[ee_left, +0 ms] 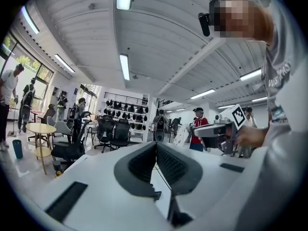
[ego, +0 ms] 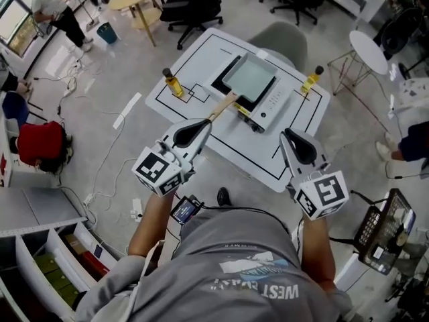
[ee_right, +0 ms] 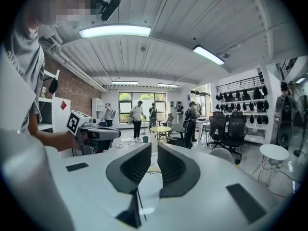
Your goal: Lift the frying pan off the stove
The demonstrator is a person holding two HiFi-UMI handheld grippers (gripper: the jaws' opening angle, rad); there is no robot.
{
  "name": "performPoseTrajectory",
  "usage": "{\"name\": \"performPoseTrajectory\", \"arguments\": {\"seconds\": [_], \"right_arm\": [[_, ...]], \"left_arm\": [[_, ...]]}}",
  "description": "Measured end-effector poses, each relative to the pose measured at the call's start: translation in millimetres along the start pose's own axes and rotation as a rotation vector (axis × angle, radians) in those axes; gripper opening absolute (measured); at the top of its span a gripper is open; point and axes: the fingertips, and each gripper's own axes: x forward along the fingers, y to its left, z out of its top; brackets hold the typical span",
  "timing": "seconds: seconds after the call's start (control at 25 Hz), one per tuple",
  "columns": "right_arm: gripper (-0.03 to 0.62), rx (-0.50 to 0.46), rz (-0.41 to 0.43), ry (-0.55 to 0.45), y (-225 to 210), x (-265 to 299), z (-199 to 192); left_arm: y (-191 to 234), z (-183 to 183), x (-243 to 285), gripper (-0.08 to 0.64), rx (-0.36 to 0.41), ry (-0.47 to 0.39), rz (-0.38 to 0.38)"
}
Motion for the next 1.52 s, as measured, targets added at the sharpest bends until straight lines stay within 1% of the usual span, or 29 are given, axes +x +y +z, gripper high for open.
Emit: {"name": "performPoseTrajectory", "arguments": {"seconds": [0.2,0.48,0.72,0.84,1.12,1.52], "right_arm": [[0.073,-0.005,-0.021,0.011,0.3,16.1,3.6],[0.112,-0.004,-0.008,0.016,-4.2,34.2,4.2],[0.124,0.001,0.028,0.012,-15.7,52.2,4.7],[0.127,-0.004,0.066,0.014,-18.7,61.2,5.2],[0.127,0.006,0.13,0.024,-35.2,80.5,-0.4],[0.129,0.037,0.154,0.054,-61.1,86.8,-17.7]], "left_arm": [[21.6,-3.3,4.7,-0.002,-0.009,0.0,-0.025],[38.7,-10.6,13.0,-0.002,-0.026,0.011,-0.03],[49.6,-14.4,18.4,-0.002,-0.028,0.023,0.004],[53.8,-17.0,19.7,-0.002,-0.033,0.035,0.035],[64.0,-32.1,30.4,-0.002,-0.054,0.084,0.094],[77.1,-59.8,58.2,0.0,-0.081,0.159,0.114]]}}
